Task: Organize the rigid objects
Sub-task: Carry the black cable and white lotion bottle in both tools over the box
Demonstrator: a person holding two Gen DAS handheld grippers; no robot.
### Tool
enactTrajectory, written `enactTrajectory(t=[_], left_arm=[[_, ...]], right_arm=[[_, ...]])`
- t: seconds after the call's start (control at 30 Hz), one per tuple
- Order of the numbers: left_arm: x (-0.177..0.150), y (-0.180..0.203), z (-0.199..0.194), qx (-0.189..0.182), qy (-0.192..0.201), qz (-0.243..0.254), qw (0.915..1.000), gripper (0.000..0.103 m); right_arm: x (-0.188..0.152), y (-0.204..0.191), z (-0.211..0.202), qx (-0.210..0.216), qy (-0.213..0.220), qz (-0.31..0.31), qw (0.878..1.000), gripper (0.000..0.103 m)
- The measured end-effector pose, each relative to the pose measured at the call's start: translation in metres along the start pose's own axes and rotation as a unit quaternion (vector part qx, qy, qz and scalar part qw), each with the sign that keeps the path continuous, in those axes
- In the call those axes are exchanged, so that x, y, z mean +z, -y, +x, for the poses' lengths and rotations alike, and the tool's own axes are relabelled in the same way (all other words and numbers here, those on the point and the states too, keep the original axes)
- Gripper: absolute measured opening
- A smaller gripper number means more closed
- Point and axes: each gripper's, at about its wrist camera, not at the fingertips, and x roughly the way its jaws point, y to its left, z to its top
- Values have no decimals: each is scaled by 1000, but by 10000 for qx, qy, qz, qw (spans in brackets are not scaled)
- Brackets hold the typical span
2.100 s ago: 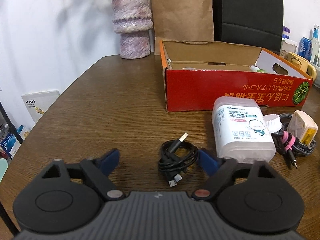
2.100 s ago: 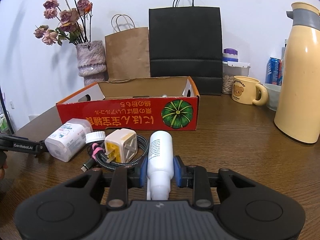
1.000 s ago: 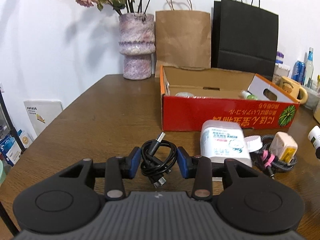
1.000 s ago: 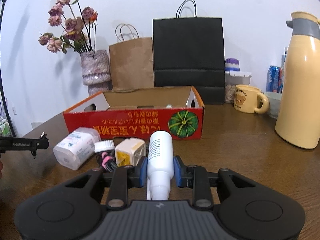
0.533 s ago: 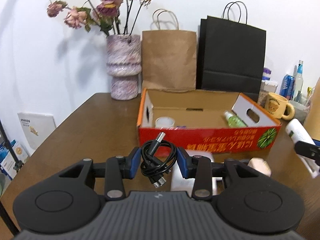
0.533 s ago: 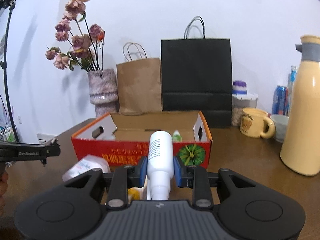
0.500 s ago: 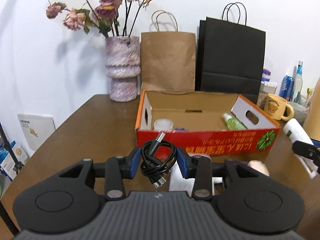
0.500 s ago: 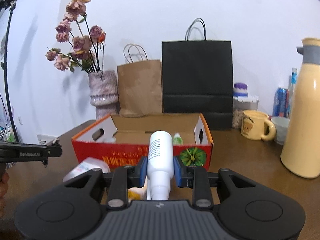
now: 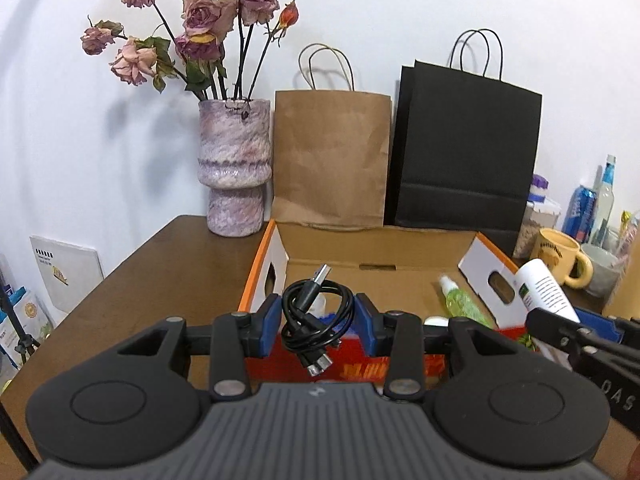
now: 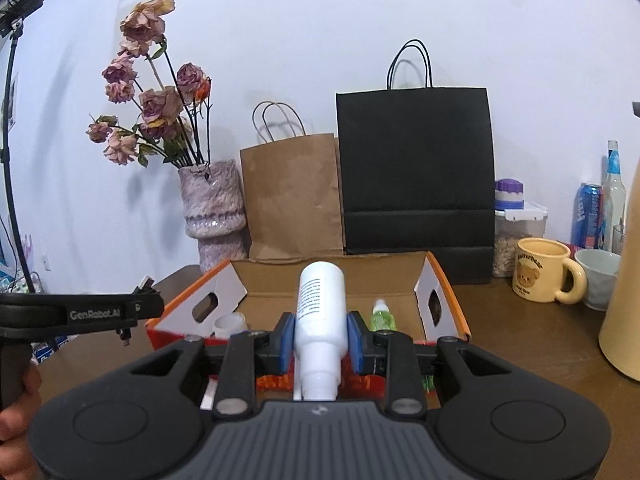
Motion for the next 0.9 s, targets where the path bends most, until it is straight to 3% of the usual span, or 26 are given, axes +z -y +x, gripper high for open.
enactTrajectory(t=[0.37, 0.9], left_arm=[[17, 9, 28, 148, 147, -97, 9997, 40], [33, 4, 82, 422, 30, -209, 9989, 40]], right_arm=[[19, 14, 43, -87, 24, 86, 9999, 27], [32, 23, 107, -217, -1, 87, 9997, 27]])
